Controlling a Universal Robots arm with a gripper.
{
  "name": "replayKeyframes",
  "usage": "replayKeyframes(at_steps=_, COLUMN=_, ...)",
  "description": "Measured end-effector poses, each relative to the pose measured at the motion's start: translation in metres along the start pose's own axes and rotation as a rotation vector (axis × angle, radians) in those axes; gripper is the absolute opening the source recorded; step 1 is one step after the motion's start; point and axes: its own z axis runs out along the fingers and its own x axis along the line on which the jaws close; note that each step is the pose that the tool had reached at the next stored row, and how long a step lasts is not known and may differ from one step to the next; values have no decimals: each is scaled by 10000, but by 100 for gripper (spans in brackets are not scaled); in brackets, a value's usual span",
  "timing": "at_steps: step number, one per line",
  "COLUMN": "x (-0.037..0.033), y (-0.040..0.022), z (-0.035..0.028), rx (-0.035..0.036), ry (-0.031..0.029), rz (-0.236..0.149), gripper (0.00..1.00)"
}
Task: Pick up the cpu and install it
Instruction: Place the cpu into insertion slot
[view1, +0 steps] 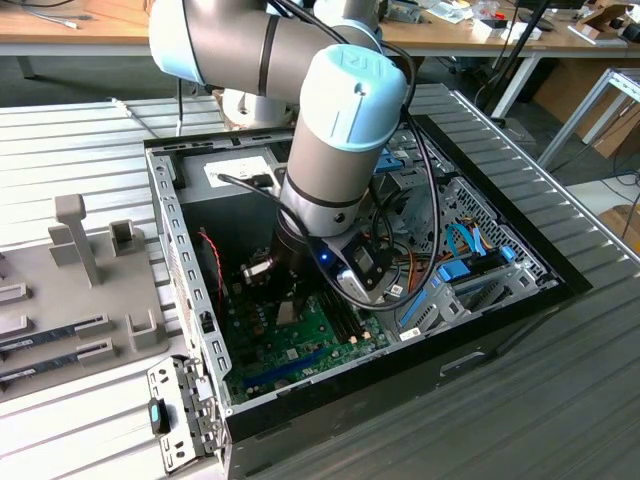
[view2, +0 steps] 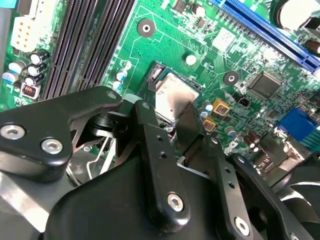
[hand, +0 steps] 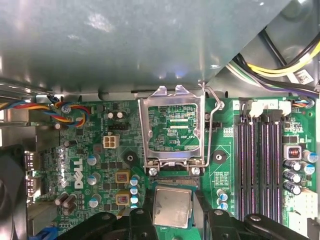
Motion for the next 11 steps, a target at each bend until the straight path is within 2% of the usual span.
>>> replayKeyframes(at_steps=1, x=1, y=-4, z=0, rx=-2, ry=2, rz=116, gripper=44)
replayKeyframes(at_steps=11, x=23, y=-10, z=45, rx=-3, ry=2, rz=132, gripper=44)
